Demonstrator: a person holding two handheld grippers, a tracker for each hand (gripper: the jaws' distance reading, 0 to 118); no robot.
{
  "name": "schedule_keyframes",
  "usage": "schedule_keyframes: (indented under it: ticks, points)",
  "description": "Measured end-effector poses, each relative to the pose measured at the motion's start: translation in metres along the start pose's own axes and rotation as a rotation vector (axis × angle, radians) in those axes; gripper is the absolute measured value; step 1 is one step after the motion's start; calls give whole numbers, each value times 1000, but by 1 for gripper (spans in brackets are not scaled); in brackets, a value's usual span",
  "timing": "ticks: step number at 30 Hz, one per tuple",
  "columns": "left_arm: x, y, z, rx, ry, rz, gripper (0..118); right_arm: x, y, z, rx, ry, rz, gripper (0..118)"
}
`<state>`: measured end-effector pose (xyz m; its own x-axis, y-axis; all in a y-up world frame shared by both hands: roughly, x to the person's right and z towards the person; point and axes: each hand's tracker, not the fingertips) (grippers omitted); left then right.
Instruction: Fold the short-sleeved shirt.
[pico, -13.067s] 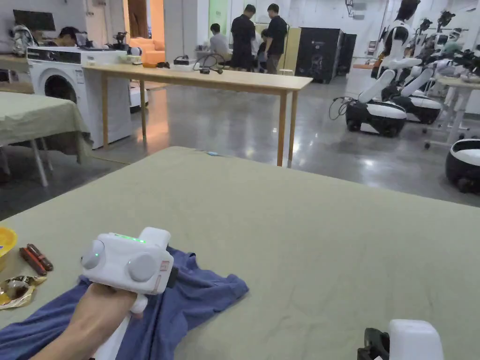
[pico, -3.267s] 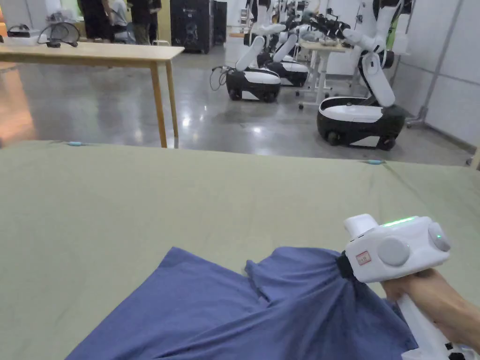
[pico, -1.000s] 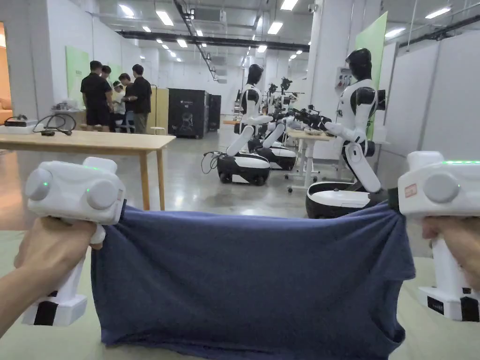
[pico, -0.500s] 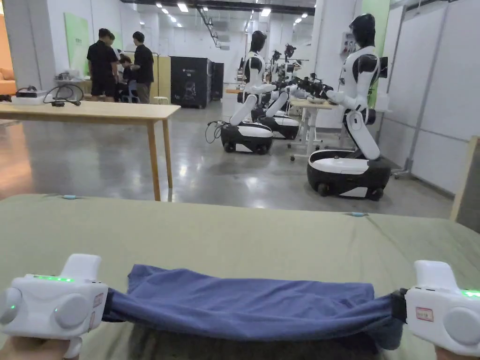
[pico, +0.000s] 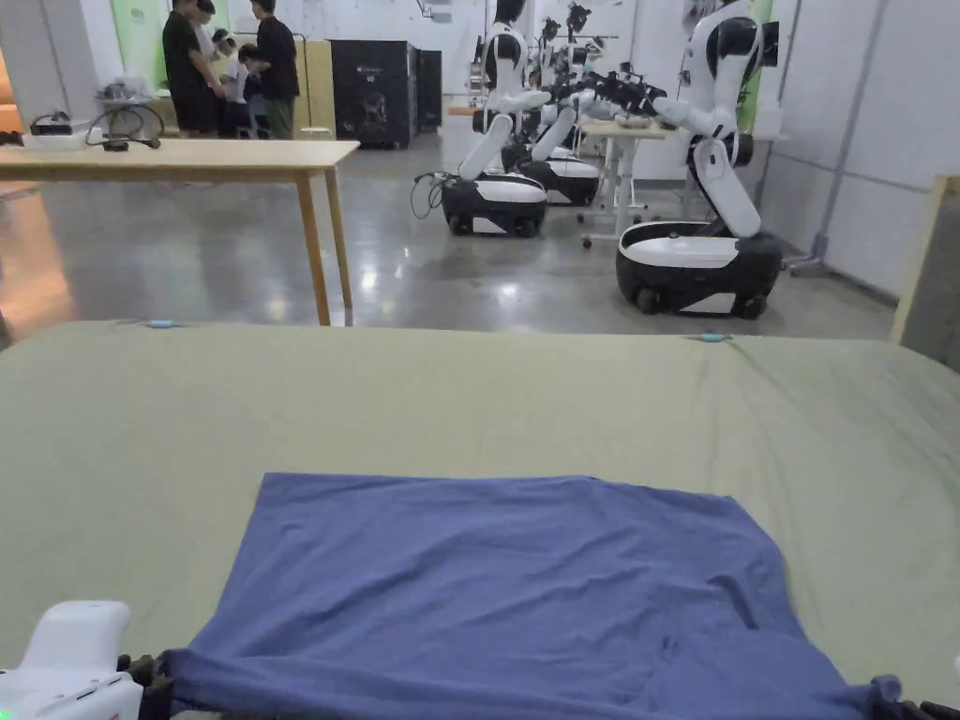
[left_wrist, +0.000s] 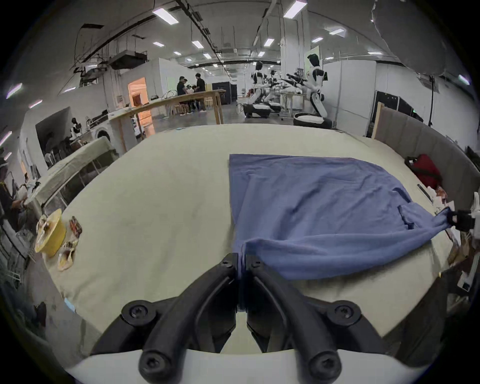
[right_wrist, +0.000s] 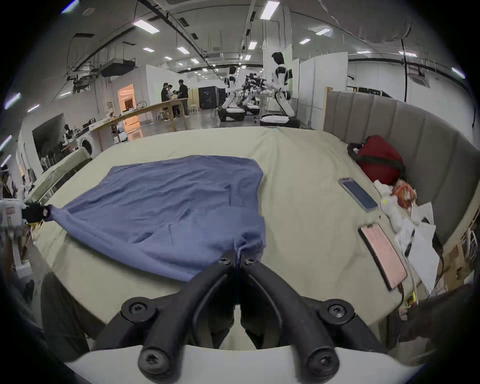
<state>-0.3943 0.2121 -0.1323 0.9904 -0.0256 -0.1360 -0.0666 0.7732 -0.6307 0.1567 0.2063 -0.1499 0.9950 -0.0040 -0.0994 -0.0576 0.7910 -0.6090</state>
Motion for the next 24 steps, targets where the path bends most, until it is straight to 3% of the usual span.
schedule_keyframes:
  ticks: [13,15,16,17,18,19,20,24]
  points:
    - [-9,-45,-4,-103,-34,16,2,-3,-30,7,-50,5,-13,4]
    - [-10,-48,-9,-117,-43,16,2,-4,-33,6,-53,16,-11,11]
    - [-11,-49,-10,-124,-59,20,8,-3,-34,5,-51,18,-13,36]
    - [-14,-49,-11,-128,-79,28,26,-3,-34,6,-51,18,-20,69]
    - [-12,-50,-9,-126,-76,42,64,-3,-34,5,-57,23,-26,103]
    - [-13,-51,-9,-128,-74,51,110,-4,-34,3,-69,21,-28,118]
    - [-12,-51,-9,-138,-64,55,116,-5,-35,5,-62,13,-26,118]
    - [-12,-48,16,-63,-4,68,109,-6,-30,15,-8,-29,-4,118]
